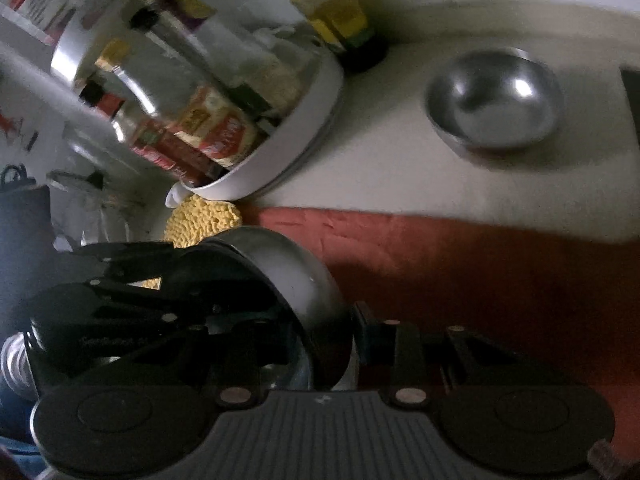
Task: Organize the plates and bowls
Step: 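Open both tools and move them to the remaining steel bowl by the wall, then grasp the remaining steel bowl rim with the left tool while the right tool grips it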
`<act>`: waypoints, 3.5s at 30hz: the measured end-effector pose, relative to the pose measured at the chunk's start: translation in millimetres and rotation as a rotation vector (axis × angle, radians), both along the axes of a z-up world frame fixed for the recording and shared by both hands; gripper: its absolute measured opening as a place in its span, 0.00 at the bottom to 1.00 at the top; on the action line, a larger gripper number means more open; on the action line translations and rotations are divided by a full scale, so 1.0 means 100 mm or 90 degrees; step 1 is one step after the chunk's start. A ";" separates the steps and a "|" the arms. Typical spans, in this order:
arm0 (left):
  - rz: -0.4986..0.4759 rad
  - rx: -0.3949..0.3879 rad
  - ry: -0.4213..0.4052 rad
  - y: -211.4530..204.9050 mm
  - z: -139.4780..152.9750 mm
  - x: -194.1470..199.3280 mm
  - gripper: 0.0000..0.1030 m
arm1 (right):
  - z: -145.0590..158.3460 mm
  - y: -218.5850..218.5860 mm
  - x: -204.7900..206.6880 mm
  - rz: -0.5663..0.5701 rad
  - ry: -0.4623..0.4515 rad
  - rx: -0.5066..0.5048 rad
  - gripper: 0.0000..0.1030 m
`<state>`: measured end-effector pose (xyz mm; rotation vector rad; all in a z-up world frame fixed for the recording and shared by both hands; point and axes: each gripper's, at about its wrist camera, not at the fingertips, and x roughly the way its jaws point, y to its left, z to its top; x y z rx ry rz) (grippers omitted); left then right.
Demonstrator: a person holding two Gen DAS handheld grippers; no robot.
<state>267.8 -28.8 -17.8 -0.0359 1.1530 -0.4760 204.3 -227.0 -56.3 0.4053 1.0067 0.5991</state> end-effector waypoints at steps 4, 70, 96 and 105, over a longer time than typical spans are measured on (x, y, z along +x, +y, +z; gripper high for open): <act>-0.030 -0.006 -0.049 -0.28 0.19 0.31 0.59 | 0.03 -0.28 0.15 -0.040 0.014 0.028 0.26; -0.134 -0.014 -0.180 -0.46 -0.03 0.99 0.92 | 0.38 -1.50 1.40 -0.218 -0.142 -0.022 0.42; -0.115 -0.016 -0.236 -0.84 -0.13 1.23 0.86 | 0.45 -1.47 1.48 -0.223 -0.167 -0.066 0.44; -0.152 -0.040 -0.212 -0.78 -0.11 1.20 0.91 | 0.44 -1.49 1.48 -0.223 -0.161 -0.080 0.44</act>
